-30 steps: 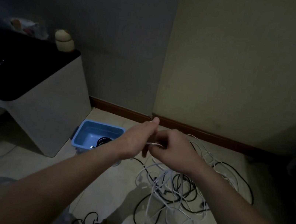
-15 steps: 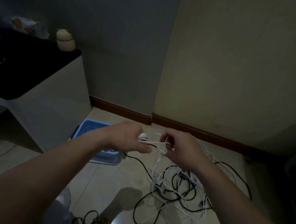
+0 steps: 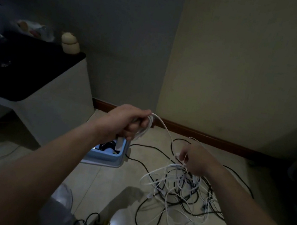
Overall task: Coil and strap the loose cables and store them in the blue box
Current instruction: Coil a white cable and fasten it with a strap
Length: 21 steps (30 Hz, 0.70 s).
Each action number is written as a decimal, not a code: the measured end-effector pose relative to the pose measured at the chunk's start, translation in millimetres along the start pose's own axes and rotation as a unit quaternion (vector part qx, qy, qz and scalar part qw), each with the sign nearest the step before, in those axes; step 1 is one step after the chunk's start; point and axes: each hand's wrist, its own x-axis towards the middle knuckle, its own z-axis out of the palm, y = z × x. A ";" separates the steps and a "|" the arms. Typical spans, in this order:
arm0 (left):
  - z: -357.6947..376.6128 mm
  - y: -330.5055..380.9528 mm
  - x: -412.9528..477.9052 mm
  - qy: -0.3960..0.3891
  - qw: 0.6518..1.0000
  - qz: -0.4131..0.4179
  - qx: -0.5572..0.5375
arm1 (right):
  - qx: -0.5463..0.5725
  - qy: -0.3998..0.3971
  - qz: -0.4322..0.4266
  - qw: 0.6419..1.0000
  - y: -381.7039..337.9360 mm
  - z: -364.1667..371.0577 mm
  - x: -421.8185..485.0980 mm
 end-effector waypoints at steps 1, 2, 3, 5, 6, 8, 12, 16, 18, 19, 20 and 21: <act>2.6 0.4 -1.1 -0.008 1.000 -0.002 -0.010 | 0.005 -0.012 -0.005 1.000 -1.7 -1.4 -1.2; 5.9 0.6 -2.0 -0.015 1.000 -0.003 -0.015 | 0.041 -0.019 -0.023 0.999 -5.6 -2.9 -2.6; 9.5 0.3 -2.3 -0.019 1.000 -0.003 -0.019 | 0.107 -0.029 -0.048 0.993 -11.4 -4.8 -4.5; 15.7 -1.1 -0.8 -0.016 0.999 -0.006 -0.031 | 0.274 -0.043 -0.104 0.955 -26.8 -6.8 -8.6; 17.3 -1.5 0.4 -0.009 0.999 -0.008 -0.035 | 0.349 -0.043 -0.121 0.928 -35.7 -9.0 -10.9; 16.8 -2.5 3.5 0.015 1.000 -0.011 -0.017 | 0.474 -0.018 -0.133 0.870 -46.2 -10.2 -10.4; 10.3 -7.8 5.6 0.025 0.998 -0.034 0.053 | 0.559 0.088 -0.124 0.815 -45.1 -14.3 -3.7; 14.7 -13.8 7.3 -0.038 0.998 -0.058 -0.010 | 0.569 0.139 -0.115 0.802 -42.4 -15.6 1.5; 16.6 -12.3 8.5 -0.059 0.992 -0.064 -0.095 | 0.515 0.158 -0.111 0.835 -44.2 -15.6 -0.1; 16.5 -10.6 8.1 -0.067 0.986 -0.068 -0.137 | 0.476 0.157 -0.115 0.857 -46.0 -15.6 -1.4; 16.3 -9.4 7.3 -0.072 0.979 -0.070 -0.175 | 0.453 0.142 -0.123 0.872 -48.0 -14.5 -2.3; 16.4 -8.8 6.3 -0.074 0.973 -0.070 -0.207 | 0.448 0.114 -0.128 0.877 -50.2 -13.2 -4.1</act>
